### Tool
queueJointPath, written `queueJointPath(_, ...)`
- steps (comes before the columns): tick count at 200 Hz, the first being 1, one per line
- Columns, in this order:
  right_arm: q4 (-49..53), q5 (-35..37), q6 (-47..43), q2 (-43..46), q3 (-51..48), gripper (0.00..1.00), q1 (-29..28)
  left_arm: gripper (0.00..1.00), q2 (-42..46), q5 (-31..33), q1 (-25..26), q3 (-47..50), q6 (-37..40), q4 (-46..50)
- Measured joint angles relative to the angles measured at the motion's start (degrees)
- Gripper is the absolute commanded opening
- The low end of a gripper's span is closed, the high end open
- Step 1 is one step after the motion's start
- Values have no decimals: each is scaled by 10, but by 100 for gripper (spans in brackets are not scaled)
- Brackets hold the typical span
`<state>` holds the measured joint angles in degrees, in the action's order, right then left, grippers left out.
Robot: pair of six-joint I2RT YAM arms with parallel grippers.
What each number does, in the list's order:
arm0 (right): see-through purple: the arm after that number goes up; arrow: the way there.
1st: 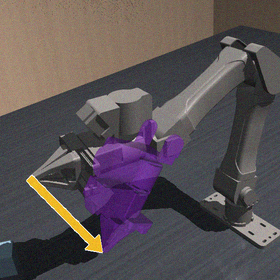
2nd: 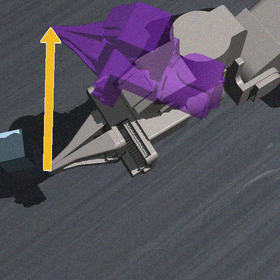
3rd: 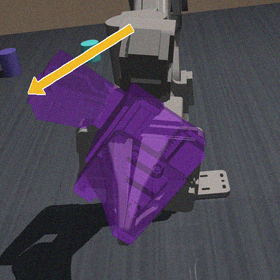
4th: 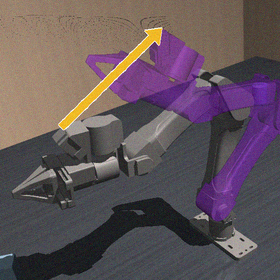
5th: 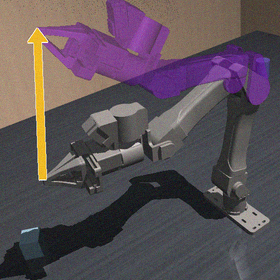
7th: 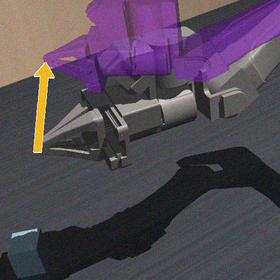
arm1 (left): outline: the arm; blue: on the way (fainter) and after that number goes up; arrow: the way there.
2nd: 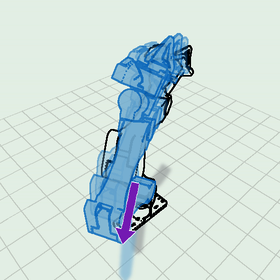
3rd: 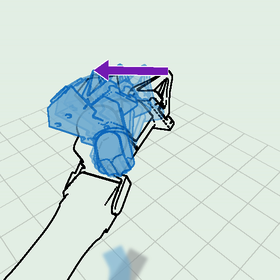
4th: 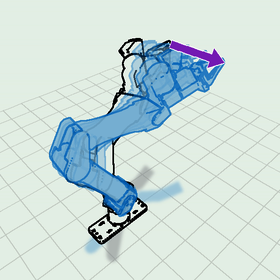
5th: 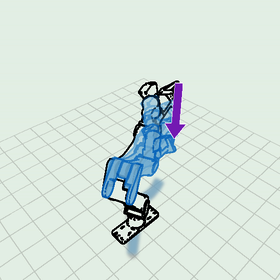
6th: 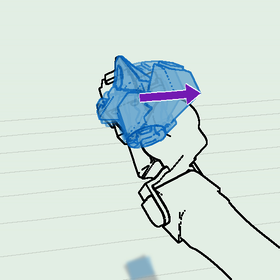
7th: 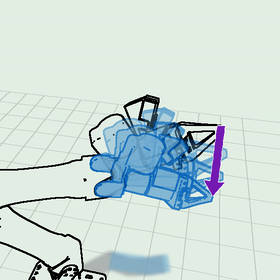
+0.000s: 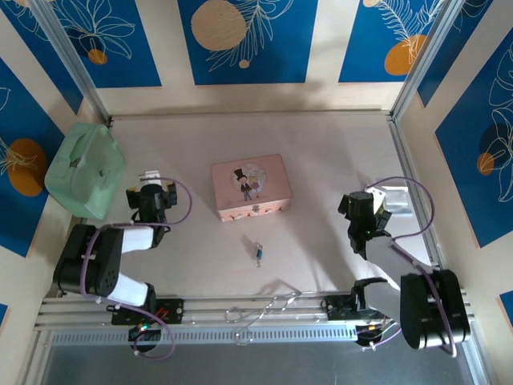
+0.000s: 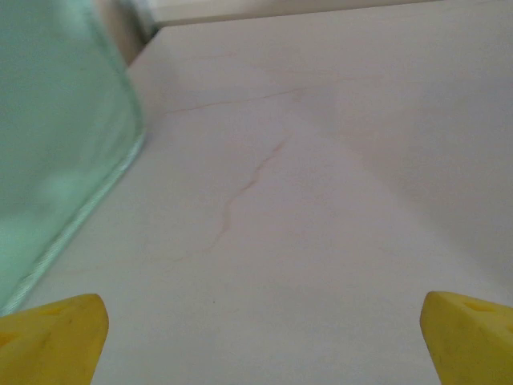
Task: Unlock the padlock with the key
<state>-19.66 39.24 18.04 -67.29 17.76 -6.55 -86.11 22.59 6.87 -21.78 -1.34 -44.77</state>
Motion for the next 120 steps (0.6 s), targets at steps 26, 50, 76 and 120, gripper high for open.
queueJointPath(26,-153,-94,-62,-108,10,99,8,99,-35,-52,-2,6,13,-52)
queueJointPath(50,-229,-174,-89,-204,32,99,26,100,-36,-65,-4,8,15,-72)
queueJointPath(76,-253,-212,-89,-206,36,99,52,99,-36,-70,-4,8,19,-89)
queueJointPath(120,-267,-220,-91,-205,39,99,47,100,-36,-72,-4,8,19,-99)
